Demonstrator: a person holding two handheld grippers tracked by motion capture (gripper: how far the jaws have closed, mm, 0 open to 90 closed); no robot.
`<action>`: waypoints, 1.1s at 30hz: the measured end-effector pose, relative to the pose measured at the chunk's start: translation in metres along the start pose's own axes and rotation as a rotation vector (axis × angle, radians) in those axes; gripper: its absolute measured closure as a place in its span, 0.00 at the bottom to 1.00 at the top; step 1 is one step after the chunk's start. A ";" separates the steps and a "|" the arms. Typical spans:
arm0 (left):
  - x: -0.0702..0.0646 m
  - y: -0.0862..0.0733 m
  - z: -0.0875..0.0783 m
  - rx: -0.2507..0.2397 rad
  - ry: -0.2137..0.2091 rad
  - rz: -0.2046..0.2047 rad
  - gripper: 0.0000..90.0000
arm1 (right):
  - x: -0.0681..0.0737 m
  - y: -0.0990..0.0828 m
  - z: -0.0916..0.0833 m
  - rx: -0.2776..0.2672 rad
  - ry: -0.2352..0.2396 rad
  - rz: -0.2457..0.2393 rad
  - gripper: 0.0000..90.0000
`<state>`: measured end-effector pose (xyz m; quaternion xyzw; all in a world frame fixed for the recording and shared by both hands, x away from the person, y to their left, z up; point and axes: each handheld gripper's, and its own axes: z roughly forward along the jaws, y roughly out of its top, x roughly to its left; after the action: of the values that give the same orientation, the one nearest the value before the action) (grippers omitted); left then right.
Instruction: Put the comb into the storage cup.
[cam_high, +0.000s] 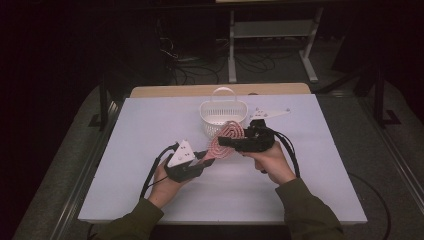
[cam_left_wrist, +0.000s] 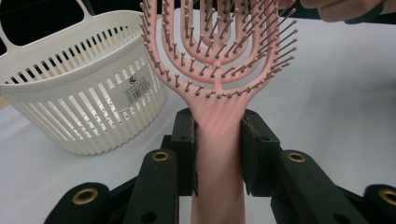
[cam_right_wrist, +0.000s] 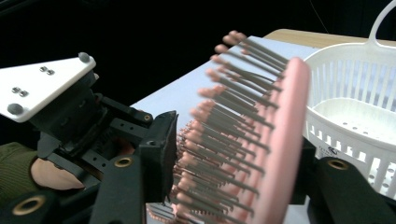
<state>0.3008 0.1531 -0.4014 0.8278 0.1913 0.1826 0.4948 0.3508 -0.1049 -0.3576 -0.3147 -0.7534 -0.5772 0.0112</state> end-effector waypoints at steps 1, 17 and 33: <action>0.000 0.000 0.000 0.001 -0.001 0.000 0.77 | 0.000 0.000 0.000 0.000 0.000 -0.003 0.54; 0.001 -0.002 0.004 0.020 -0.003 0.009 0.78 | 0.001 0.000 0.001 -0.006 0.060 -0.002 0.69; 0.004 -0.003 0.005 0.017 -0.025 -0.010 0.67 | 0.002 0.000 -0.001 -0.025 0.041 -0.017 0.69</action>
<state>0.3068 0.1524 -0.4059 0.8332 0.1907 0.1679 0.4912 0.3493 -0.1051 -0.3561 -0.2963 -0.7485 -0.5930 0.0179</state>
